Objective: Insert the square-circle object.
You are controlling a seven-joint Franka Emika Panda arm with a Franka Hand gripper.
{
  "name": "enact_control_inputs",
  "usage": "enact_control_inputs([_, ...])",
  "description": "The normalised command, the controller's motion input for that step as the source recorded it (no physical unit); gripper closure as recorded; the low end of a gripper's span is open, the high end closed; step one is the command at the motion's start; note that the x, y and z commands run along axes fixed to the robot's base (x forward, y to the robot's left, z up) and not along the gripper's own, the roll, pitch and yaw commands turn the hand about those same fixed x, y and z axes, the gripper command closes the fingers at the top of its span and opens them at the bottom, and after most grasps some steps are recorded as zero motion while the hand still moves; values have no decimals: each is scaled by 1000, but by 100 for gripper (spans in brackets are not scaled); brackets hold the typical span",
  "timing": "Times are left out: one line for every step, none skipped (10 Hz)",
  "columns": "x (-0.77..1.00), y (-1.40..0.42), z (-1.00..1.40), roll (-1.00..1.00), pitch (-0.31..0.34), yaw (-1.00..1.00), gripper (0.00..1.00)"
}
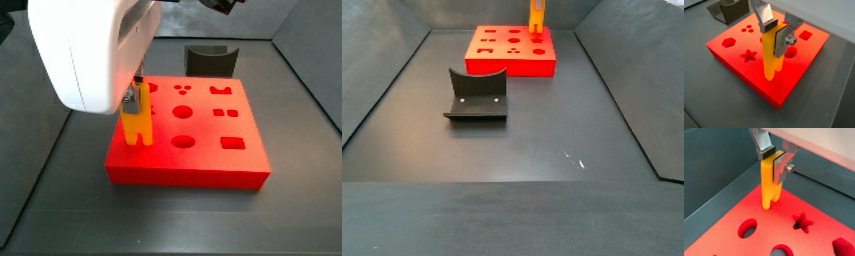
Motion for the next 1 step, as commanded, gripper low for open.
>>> enact_control_inputs([0, 0, 0, 0, 0, 0, 100])
